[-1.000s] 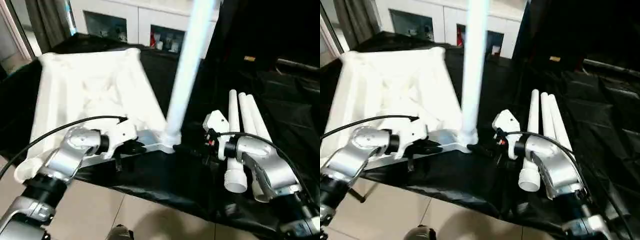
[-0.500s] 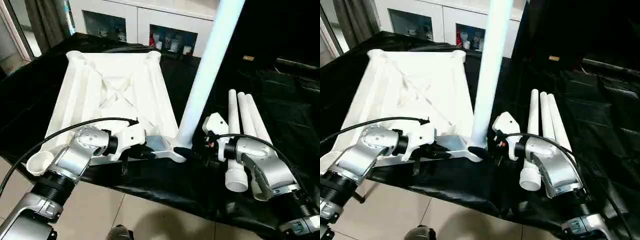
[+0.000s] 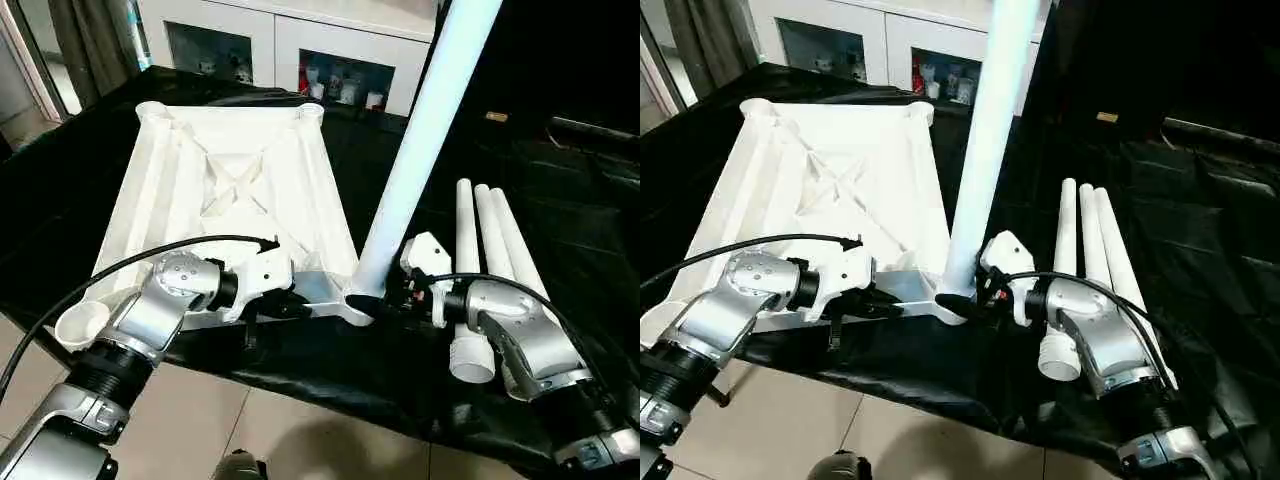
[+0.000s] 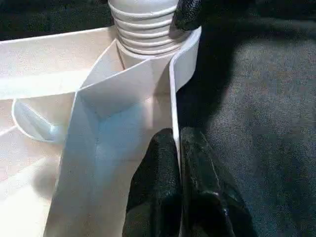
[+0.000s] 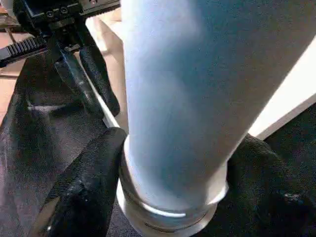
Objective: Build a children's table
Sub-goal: Insert table leg to table base
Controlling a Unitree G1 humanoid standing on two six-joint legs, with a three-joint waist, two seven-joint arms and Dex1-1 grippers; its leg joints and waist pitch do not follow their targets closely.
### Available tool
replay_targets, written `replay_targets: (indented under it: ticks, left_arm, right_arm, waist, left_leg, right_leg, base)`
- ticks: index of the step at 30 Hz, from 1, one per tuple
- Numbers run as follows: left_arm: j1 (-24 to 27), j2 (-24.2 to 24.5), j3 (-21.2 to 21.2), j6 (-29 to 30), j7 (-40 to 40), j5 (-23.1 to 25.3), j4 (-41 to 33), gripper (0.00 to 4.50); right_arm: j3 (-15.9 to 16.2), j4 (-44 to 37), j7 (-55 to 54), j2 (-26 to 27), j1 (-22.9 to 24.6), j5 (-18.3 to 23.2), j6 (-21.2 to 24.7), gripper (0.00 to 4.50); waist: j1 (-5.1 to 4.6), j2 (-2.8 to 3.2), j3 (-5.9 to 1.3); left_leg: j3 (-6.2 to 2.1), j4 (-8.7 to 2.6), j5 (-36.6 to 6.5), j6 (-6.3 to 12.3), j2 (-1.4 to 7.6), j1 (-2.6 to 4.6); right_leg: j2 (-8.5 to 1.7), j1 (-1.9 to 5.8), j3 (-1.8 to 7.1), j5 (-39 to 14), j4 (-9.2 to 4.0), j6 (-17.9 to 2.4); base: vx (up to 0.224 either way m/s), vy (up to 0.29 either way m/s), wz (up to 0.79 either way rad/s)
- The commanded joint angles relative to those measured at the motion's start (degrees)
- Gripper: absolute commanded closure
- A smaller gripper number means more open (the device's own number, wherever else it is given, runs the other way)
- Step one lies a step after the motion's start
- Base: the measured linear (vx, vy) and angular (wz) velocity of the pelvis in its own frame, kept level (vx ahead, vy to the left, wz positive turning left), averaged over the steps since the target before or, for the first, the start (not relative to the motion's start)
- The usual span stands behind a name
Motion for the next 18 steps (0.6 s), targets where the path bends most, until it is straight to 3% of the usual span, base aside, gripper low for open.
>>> replay_targets:
  ticks: [1, 3, 5, 7, 8, 9, 11, 12, 15, 18]
  left_arm:
    - [-1.4, -1.3, 0.4, -1.2, -0.2, -1.4, -1.2, 4.50]
    - [-1.8, -1.7, 0.2, -0.5, 1.4, -0.2, 0.0, 4.50]
    - [-3.6, -3.7, 0.3, 1.8, 6.6, 2.1, 3.7, 4.50]
    - [-4.1, -4.3, 0.4, 2.6, 7.9, 2.5, 4.4, 4.50]
    - [-5.1, -6.3, 1.1, 4.5, 11.0, 2.6, 5.8, 4.50]
    - [-6.3, -8.7, 1.6, 6.4, 14.7, 3.1, 7.4, 4.50]
    - [-7.2, -10.6, 1.9, 8.0, 17.6, 3.7, 8.5, 4.50]
    - [-8.2, -13.4, 2.1, 9.7, 22.2, 4.7, 10.2, 4.50]
    - [-8.6, -15.9, 2.3, 11.3, 25.6, 5.2, 10.7, 4.50]
    - [-8.4, -16.7, 1.6, 10.9, 26.5, 6.2, 10.2, 4.50]
  right_arm:
    - [-0.1, 1.4, -0.7, 0.1, 0.2, -0.6, 0.7, 1.74]
    - [-0.8, 2.2, -2.7, 1.1, 0.6, -0.5, 1.5, 1.78]
    - [-2.3, 4.5, -9.0, 4.0, 1.0, -0.8, 3.8, 1.79]
    - [-2.5, 5.0, -10.4, 4.6, 1.1, -1.0, 4.6, 1.80]
    - [-3.3, 6.2, -14.1, 6.6, 0.7, -1.1, 5.6, 1.80]
    - [-4.7, 8.3, -19.2, 9.4, -0.2, -1.3, 6.4, 1.80]
    - [-5.8, 10.1, -23.6, 11.6, -1.2, -1.5, 6.9, 1.80]
    - [-7.6, 14.1, -31.0, 15.2, -3.6, -2.0, 6.8, 1.80]
    - [-8.1, 17.6, -35.7, 17.9, -6.0, -2.9, 5.7, 1.80]
    - [-7.0, 19.6, -38.2, 19.1, -7.6, -4.8, 3.6, 1.80]
  waist:
    - [-0.40, 0.14, -4.62]
    - [-0.40, 0.14, -4.63]
    - [-0.51, 0.25, -4.47]
    - [-0.47, 0.24, -4.49]
    - [-0.50, 0.26, -4.40]
    - [-0.66, 0.77, -4.30]
    - [-1.10, 0.61, -4.25]
    - [-1.33, 0.67, -4.33]
    - [-2.04, 0.80, -4.17]
    - [-2.34, 0.58, -4.22]
  left_leg:
    - [-0.68, -3.33, -6.8, 1.37, 1.83, 2.00]
    - [-0.68, -3.34, -7.1, 1.18, 1.91, 2.13]
    - [-0.62, -3.52, -8.4, 0.41, 1.85, 2.31]
    - [-0.77, -3.73, -10.2, -0.90, 1.96, 2.34]
    - [-0.77, -3.85, -11.2, -1.52, 1.98, 2.51]
    - [-0.82, -4.01, -12.9, -2.52, 2.05, 2.70]
    - [-0.85, -4.26, -15.7, -4.11, 1.93, 2.81]
    - [-1.13, -4.49, -16.2, -5.04, 1.95, 2.60]
    - [-1.37, -4.54, -19.7, -5.84, 1.88, 2.92]
    - [-1.39, -4.65, -19.1, -5.16, 1.81, 2.61]
  right_leg:
    - [-4.40, 1.59, 2.12, 6.0, -3.66, -13.2]
    - [-4.42, 1.54, 2.13, 5.7, -3.70, -13.2]
    - [-4.44, 1.24, 2.17, 3.4, -3.98, -13.4]
    - [-4.71, 1.40, 2.13, 0.5, -4.26, -13.1]
    - [-4.64, 1.23, 2.17, -1.2, -4.49, -12.6]
    - [-4.68, 0.94, 2.19, -2.7, -4.72, -12.7]
    - [-4.83, 0.77, 2.29, -6.5, -4.96, -12.6]
    - [-5.03, 1.05, 2.27, -8.7, -5.05, -11.9]
    - [-5.15, 0.63, 2.32, -13.3, -5.77, -10.6]
    - [-4.93, 0.77, 2.32, -12.5, -5.90, -9.7]
  base:
    - [0.000, 0.000, 0.00]
    - [0.000, 0.000, 0.00]
    - [0.000, 0.000, 0.00]
    - [0.000, 0.000, 0.00]
    - [0.000, 0.000, 0.00]
    - [0.000, 0.000, 0.00]
    - [0.000, 0.000, 0.00]
    - [0.000, 0.000, 0.00]
    - [0.000, 0.000, 0.00]
    - [0.000, 0.000, 0.00]
